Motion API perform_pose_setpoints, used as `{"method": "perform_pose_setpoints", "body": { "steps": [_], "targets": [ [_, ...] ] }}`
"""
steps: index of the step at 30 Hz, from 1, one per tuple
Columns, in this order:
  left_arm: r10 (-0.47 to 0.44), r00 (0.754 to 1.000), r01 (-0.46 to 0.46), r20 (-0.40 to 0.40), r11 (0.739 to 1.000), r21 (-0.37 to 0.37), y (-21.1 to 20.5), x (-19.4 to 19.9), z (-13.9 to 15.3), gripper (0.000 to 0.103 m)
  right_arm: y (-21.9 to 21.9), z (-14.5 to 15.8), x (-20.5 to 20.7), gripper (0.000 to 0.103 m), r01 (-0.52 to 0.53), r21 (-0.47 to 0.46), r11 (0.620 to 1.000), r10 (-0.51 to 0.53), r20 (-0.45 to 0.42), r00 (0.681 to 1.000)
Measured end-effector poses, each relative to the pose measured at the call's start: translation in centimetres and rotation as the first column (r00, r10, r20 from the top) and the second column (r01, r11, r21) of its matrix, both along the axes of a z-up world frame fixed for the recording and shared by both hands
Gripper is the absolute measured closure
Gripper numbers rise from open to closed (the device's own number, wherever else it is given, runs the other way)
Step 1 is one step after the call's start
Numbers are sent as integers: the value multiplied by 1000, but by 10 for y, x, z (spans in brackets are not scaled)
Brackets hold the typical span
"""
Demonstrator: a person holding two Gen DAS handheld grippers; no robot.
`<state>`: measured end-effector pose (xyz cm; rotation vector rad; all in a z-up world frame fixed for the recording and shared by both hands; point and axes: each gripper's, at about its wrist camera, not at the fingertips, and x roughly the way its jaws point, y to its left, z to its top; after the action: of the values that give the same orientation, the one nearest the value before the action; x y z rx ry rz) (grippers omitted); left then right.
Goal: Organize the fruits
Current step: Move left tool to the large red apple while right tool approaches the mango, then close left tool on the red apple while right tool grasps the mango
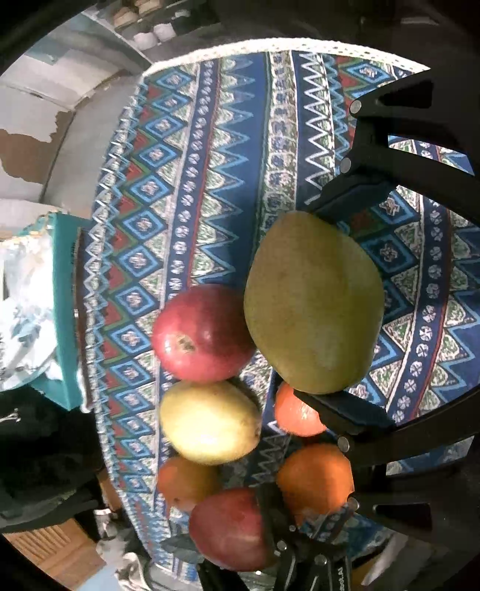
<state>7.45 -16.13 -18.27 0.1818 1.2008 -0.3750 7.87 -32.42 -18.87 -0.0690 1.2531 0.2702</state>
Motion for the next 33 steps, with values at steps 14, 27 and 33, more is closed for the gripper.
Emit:
{"method": "perform_pose_setpoints", "body": {
  "steps": [14,27,33],
  "targets": [
    [59,990,-58,129,998,-7,34,-18,48,33,28,69,-10,20,-33,28,999,28,164,986],
    [97,979,-93,180,995,-30,66,-33,78,33,63,118,-14,20,-101,72,992,78,272,959],
    [113,972,-109,206,994,-30,83,-40,86,33,83,133,-15,20,-135,88,987,103,299,949]
  ]
}}
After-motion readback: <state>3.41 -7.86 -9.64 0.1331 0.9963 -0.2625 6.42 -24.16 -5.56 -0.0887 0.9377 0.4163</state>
